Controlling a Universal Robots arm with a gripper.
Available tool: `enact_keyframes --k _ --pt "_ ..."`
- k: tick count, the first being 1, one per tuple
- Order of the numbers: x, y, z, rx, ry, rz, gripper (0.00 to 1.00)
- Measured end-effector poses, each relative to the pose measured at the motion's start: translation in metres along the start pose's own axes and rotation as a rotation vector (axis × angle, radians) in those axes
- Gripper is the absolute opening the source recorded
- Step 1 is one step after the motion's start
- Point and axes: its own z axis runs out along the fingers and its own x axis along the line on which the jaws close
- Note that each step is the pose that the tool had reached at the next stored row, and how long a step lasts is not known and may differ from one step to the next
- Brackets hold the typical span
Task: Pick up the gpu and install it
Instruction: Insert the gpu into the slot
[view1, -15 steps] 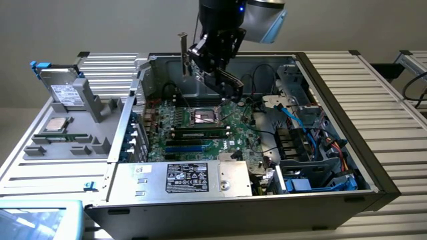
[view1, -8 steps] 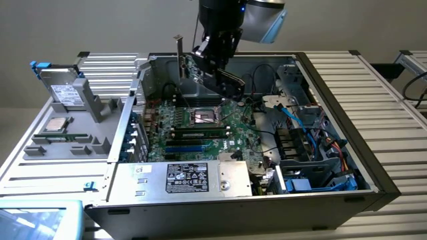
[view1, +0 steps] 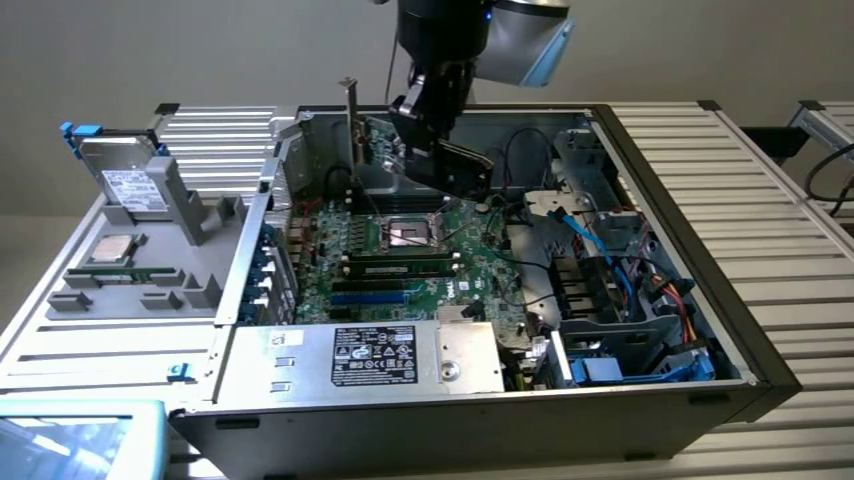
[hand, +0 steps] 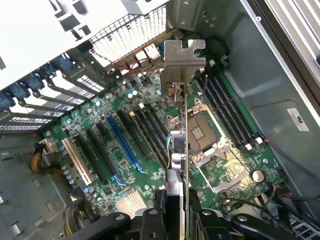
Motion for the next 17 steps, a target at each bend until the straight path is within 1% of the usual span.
enact_keyframes --k 3,5,8,17 --pt "0.0 0.0 0.0001 0.006 0.0109 -0.045 0.28" --pt "0.0 0.0 0.0002 0.0086 0.0151 -0.079 0.28" --pt "0.0 0.0 0.0005 0.0107 0.0186 -0.134 0.28" --pt "0.0 0.0 0.0016 0.0157 0.0259 -0.297 0.28"
